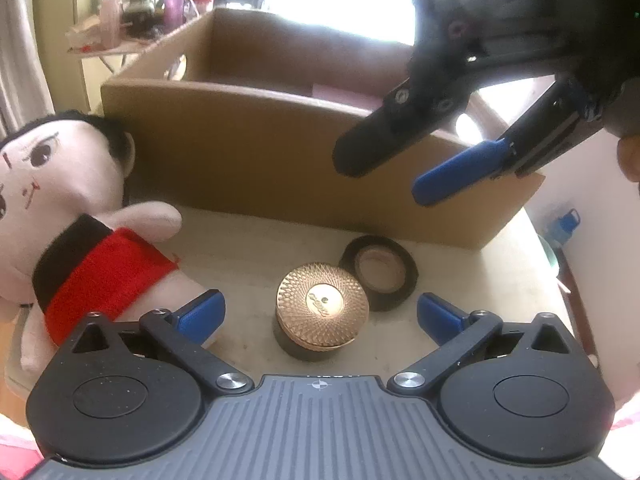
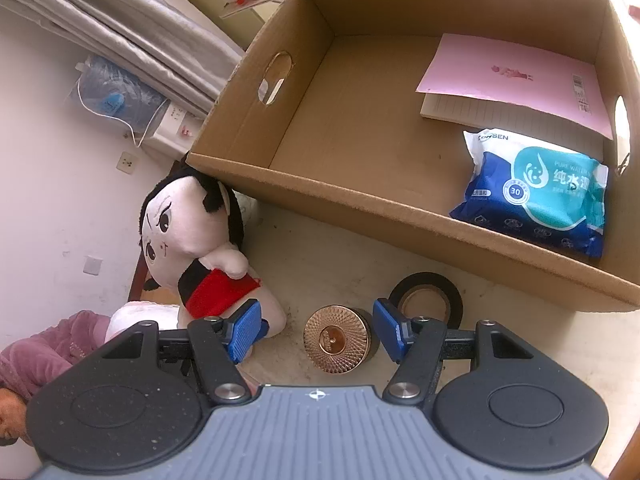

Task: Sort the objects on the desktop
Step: 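Move the right gripper down over the gold-lidded jar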

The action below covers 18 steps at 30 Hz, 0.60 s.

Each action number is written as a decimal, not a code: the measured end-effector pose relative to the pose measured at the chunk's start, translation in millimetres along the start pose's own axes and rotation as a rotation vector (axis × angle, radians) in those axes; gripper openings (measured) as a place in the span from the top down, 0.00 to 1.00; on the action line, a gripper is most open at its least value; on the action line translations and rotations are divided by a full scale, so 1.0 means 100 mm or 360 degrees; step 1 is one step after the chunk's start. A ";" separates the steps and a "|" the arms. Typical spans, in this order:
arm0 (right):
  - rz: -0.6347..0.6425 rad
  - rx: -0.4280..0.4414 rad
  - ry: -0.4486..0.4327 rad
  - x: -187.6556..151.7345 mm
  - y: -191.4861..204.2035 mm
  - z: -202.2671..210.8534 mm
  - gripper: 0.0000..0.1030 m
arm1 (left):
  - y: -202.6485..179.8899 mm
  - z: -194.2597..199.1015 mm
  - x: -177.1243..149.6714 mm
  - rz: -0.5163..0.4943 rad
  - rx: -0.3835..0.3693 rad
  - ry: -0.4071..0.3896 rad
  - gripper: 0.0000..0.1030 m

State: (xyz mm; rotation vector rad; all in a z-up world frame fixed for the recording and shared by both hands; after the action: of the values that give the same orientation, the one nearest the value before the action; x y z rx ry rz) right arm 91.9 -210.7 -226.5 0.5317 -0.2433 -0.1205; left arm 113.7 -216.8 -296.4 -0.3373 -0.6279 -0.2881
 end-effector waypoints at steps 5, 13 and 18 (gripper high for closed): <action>0.0030 -0.0019 0.0002 -0.01 0.02 -0.01 0.36 | -0.03 0.06 -0.02 -0.0069 -0.0007 -0.0013 0.00; 0.0300 -0.0142 0.0079 -0.08 0.17 -0.17 0.35 | -0.08 -0.07 -0.10 -0.0057 -0.0077 0.0032 0.00; 0.0481 -0.0256 0.0202 -0.20 0.22 -0.40 0.35 | -0.13 -0.10 -0.10 -0.0124 -0.0081 0.0010 0.01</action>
State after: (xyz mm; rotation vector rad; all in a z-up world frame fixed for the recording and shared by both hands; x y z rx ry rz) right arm 84.0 -168.8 -252.9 0.3366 -0.1855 0.1861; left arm 105.9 -230.7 -307.3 -0.3609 -0.6290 -0.3804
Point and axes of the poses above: each gripper's, at about its wrist camera, not at the fingertips, and z roughly against the way its jaws point, y to its left, x to its top, the point moved 10 cm from there along -z, roughly the way its jaws point, and after that the axes turned 1 degree about -x, right-handed, at the moved point
